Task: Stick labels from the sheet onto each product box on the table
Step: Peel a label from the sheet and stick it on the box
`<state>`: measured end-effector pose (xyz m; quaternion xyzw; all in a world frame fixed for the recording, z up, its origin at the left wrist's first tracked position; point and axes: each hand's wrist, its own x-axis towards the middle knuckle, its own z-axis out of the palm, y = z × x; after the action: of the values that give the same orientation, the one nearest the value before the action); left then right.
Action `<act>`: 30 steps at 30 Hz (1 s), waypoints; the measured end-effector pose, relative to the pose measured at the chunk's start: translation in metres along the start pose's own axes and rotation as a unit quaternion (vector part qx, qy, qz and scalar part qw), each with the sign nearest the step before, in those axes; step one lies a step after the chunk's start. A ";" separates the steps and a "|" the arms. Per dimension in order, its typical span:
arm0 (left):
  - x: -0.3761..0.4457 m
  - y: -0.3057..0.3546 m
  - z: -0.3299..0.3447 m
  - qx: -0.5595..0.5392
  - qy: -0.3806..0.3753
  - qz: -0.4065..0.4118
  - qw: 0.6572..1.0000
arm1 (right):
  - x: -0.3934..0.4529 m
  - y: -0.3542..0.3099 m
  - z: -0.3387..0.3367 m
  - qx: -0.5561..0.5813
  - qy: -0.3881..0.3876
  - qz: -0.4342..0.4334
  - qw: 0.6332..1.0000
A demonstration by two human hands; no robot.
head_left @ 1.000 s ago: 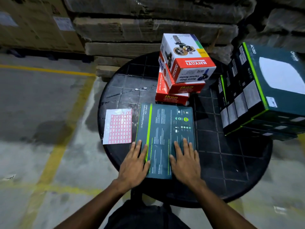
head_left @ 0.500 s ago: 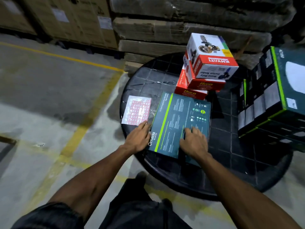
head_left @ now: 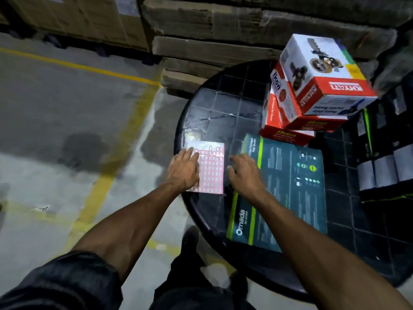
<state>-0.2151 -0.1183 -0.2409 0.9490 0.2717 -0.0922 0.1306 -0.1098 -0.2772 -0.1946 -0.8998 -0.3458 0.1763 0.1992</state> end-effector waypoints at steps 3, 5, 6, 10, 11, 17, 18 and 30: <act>0.026 -0.017 -0.003 0.037 -0.073 0.027 0.996 | 0.034 -0.014 0.014 -0.033 0.000 0.008 0.999; 0.038 -0.023 -0.002 0.054 -0.099 0.053 0.992 | 0.050 -0.021 0.019 -0.041 0.005 0.014 0.999; 0.042 -0.026 -0.001 0.062 -0.105 0.064 0.991 | 0.056 -0.023 0.022 -0.046 0.003 0.022 0.999; 0.044 -0.036 0.003 0.079 -0.115 0.100 0.985 | 0.076 -0.026 0.033 -0.068 -0.015 0.035 0.997; 0.043 -0.039 0.003 0.077 -0.111 0.106 0.985 | 0.080 -0.026 0.036 -0.071 -0.020 0.039 0.997; 0.041 -0.043 0.003 0.053 -0.099 0.114 0.987 | 0.095 -0.026 0.050 -0.112 -0.045 0.026 0.992; 0.041 -0.042 0.003 0.049 -0.099 0.113 0.987 | 0.096 -0.026 0.053 -0.117 -0.046 0.022 0.992; 0.044 -0.040 0.004 0.040 -0.111 0.101 0.988 | 0.096 -0.019 0.069 -0.156 -0.022 -0.020 0.987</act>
<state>-0.2004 -0.0659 -0.2636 0.9599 0.1547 -0.1943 0.1304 -0.0850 -0.1815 -0.2619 -0.9086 -0.3914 0.1362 0.0518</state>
